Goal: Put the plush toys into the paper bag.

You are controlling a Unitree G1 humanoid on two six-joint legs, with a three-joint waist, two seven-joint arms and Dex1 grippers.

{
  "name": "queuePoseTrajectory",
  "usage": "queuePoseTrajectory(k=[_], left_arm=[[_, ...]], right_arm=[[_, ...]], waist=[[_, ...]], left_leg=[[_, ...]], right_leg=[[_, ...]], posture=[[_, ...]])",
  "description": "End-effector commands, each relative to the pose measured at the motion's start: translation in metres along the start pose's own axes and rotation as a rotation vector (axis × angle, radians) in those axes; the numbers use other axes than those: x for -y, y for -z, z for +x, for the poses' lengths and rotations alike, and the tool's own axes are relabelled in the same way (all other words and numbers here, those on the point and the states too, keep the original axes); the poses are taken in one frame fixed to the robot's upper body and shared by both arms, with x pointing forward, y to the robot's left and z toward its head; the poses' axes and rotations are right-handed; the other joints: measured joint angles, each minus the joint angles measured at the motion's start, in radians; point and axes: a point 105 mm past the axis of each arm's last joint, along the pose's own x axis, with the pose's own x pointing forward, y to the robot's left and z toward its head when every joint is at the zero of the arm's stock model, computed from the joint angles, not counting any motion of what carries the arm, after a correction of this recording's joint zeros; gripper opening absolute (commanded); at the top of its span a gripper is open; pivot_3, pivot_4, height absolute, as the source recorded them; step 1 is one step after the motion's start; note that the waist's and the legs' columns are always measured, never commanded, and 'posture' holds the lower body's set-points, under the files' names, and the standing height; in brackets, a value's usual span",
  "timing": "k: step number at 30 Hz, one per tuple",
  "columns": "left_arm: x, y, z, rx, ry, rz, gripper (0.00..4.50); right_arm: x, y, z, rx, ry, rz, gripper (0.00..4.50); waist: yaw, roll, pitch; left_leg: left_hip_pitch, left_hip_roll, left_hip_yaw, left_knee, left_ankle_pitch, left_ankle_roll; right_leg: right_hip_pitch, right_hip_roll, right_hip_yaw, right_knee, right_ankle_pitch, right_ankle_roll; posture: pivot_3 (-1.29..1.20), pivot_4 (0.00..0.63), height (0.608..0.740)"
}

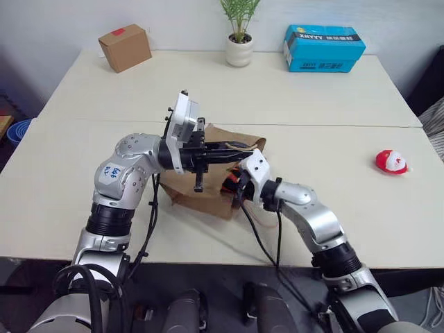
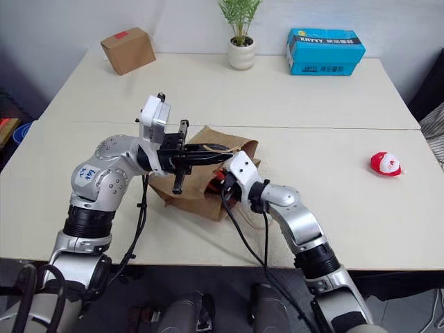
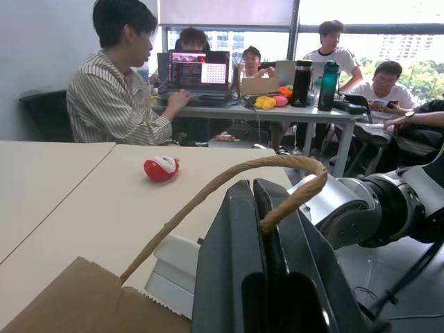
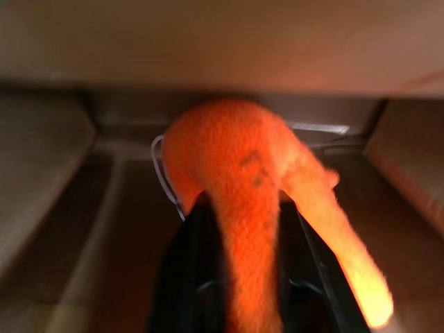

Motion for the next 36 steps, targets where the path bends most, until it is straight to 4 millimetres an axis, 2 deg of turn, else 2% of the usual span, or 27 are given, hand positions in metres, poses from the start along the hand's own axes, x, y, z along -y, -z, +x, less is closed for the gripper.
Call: queuePoseTrajectory(k=[1,3,5,8,13,16,17,20,21,23,25,28,31,36], left_arm=[[-0.002,-0.011,-0.001,0.022,-0.014,0.057,0.0],[-0.004,-0.01,-0.004,0.019,-0.025,0.059,0.0],[-0.005,-0.01,-0.008,0.015,-0.04,0.063,0.0],[-0.006,-0.011,-0.013,0.008,-0.052,0.069,0.0],[-0.005,-0.011,-0.018,0.001,-0.061,0.077,0.0],[-0.004,-0.012,-0.018,-0.001,-0.063,0.086,0.0],[-0.004,-0.013,-0.018,0.001,-0.065,0.088,0.0],[-0.004,-0.013,-0.019,0.004,-0.073,0.092,0.0],[-0.004,-0.012,-0.02,0.001,-0.074,0.092,0.0],[-0.003,-0.011,-0.019,-0.002,-0.075,0.09,0.0],[-0.002,-0.01,-0.019,-0.002,-0.077,0.088,0.0],[0.0,-0.008,-0.017,-0.005,-0.082,0.088,0.0],[0.002,-0.008,-0.016,-0.006,-0.089,0.088,0.0],[0.005,-0.008,-0.016,-0.011,-0.104,0.087,0.0]], right_arm=[[-0.003,-0.018,-0.015,0.088,-0.043,-0.038,2.2],[-0.002,-0.023,-0.031,0.119,-0.059,-0.019,2.89],[-0.001,-0.028,-0.06,0.172,-0.082,0.023,3.57],[0.0,-0.026,-0.105,0.169,-0.08,0.056,4.47],[0.022,-0.016,-0.185,0.137,0.212,0.028,4.47],[0.029,-0.004,-0.221,0.085,0.371,0.016,4.47],[0.033,0.002,-0.237,0.072,0.457,0.015,4.47],[0.05,0.037,-0.316,-0.078,0.926,-0.049,4.47],[0.052,0.043,-0.33,-0.125,0.999,-0.07,4.47],[0.06,0.048,-0.334,-0.147,1.04,-0.06,4.47],[0.074,0.045,-0.324,-0.15,1.016,-0.071,4.47],[0.101,0.043,-0.314,-0.185,0.993,-0.065,4.47],[0.133,0.052,-0.307,-0.253,0.979,-0.003,4.47],[0.186,0.05,-0.282,-0.326,0.933,-0.035,4.47]], waist=[[0.0,0.0,0.0],[0.0,0.0,0.0],[0.002,0.0,0.0],[0.002,0.0,0.0],[0.008,-0.001,0.0],[0.009,-0.001,0.0],[0.01,-0.001,0.0],[0.018,-0.001,0.0],[0.021,-0.001,0.0],[0.021,-0.001,0.0],[0.007,-0.001,0.0],[-0.016,0.0,0.0],[-0.018,0.001,0.0],[-0.016,0.001,0.001]], left_leg=[[0.0,-0.001,0.0,0.0,0.0,0.001],[0.0,-0.001,0.0,0.0,0.0,0.001],[0.0,-0.001,0.0,0.0,-0.001,0.001],[-0.001,-0.001,-0.001,0.0,-0.001,0.002],[0.001,0.0,-0.001,-0.001,-0.001,0.002],[0.002,0.0,-0.001,-0.001,-0.001,0.002],[0.002,0.0,0.0,-0.001,-0.001,0.002],[0.002,0.0,0.0,-0.001,-0.001,0.002],[0.002,0.0,0.0,-0.001,-0.002,0.001],[0.002,-0.001,0.001,-0.001,-0.002,0.002],[0.004,-0.001,0.003,-0.001,-0.002,0.002],[0.007,0.0,0.005,-0.001,-0.002,0.002],[0.007,0.002,0.003,-0.001,-0.001,-0.001],[0.005,0.002,0.003,-0.001,0.0,-0.001]], right_leg=[[0.0,-0.001,0.0,0.0,0.0,0.0],[0.0,-0.001,0.0,0.0,0.001,0.001],[0.0,-0.001,0.0,-0.001,0.0,0.001],[0.001,-0.001,0.0,-0.002,0.001,0.001],[0.003,-0.001,-0.001,-0.004,0.001,0.002],[0.003,-0.001,0.0,-0.004,0.001,0.002],[0.003,-0.001,0.0,-0.004,0.001,0.002],[0.003,-0.001,0.0,-0.004,0.001,0.002],[0.003,0.0,0.0,-0.004,0.001,0.002],[0.003,-0.001,0.001,-0.006,0.001,0.002],[0.003,-0.001,0.004,-0.007,0.002,0.003],[0.004,-0.003,0.007,-0.006,0.002,0.003],[0.004,-0.002,0.006,-0.004,0.001,0.001],[0.002,-0.001,0.004,0.001,0.0,-0.001]], posture=[[0.0,0.15,0.74],[0.0,0.15,0.74],[0.0,0.15,0.74],[0.0,0.15,0.74],[0.0,0.15,0.74],[0.0,0.15,0.74],[0.0,0.15,0.74],[0.0,0.15,0.74],[0.0,0.15,0.74],[0.0,0.15,0.74],[0.0,0.15,0.74],[0.0,0.15,0.74],[0.0,0.15,0.74],[0.0,0.15,0.74]])
